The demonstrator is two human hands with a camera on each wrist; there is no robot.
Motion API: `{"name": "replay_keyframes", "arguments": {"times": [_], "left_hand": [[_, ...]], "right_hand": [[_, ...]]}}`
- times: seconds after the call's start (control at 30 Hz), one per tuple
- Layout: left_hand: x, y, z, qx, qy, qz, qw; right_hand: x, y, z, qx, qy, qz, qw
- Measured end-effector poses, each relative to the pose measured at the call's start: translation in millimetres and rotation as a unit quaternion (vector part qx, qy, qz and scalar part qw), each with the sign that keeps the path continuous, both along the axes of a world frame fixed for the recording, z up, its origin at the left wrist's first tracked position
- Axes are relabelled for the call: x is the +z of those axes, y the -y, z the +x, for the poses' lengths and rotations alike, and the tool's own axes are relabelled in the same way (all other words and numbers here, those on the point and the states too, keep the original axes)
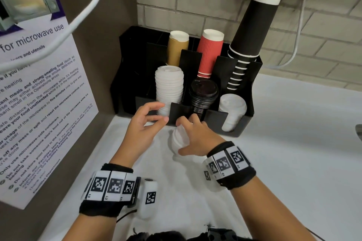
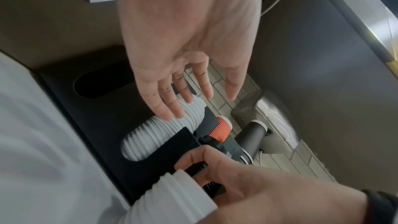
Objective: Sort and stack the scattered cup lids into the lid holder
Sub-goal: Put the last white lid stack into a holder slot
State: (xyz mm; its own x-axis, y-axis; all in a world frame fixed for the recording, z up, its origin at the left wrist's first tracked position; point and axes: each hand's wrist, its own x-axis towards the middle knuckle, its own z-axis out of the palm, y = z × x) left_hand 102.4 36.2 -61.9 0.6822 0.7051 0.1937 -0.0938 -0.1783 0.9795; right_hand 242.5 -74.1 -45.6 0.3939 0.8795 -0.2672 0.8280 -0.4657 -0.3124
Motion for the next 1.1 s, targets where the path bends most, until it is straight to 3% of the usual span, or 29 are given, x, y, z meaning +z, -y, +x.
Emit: {"name": "replay_keyframes", "arguments": {"times": [0.13,0.23,0.37,0.5,0.87,1.0,1.1], "left_hand": [[0.1,3.0,1.7,-0.002,-0.003,-0.004,1.000],[1.6,6.5,2.4,-0.009,-0.008,-0.012,1.000],[3.2,14.7,6.2,-0.106,-0.007,-0.053,0.993],[2.2,22.6,12.8,-0.161,0.006,-0.061,0.985],[7.3,24.8,12.3,-0.152,0.040,-0.049,0.986],[7.4,23.5,12.6,-0.151,0.025,-0.042,0.987],[8.0,18.1,7.9,-0.111,0.018,-0.040,0.993]], "right_hand": [[4.1,1.8,5.6,-0.020,-0.032,0.041,0.998],[13.5,9.8,13.4,-0.042,-0.074,0.124,0.989],[25.9,21.1,13.0,-0.062,-0.225,0.278,0.932],[33.2,28.0,2.3,-0.059,-0.357,0.309,0.880],[36.4,33.8,-1.2,-0.062,-0.359,0.344,0.865],[42.8,35.5,4.0,-0.056,-0.335,0.359,0.870],[60.7,42.0,36.6,-0.100,-0.261,0.442,0.852]]}}
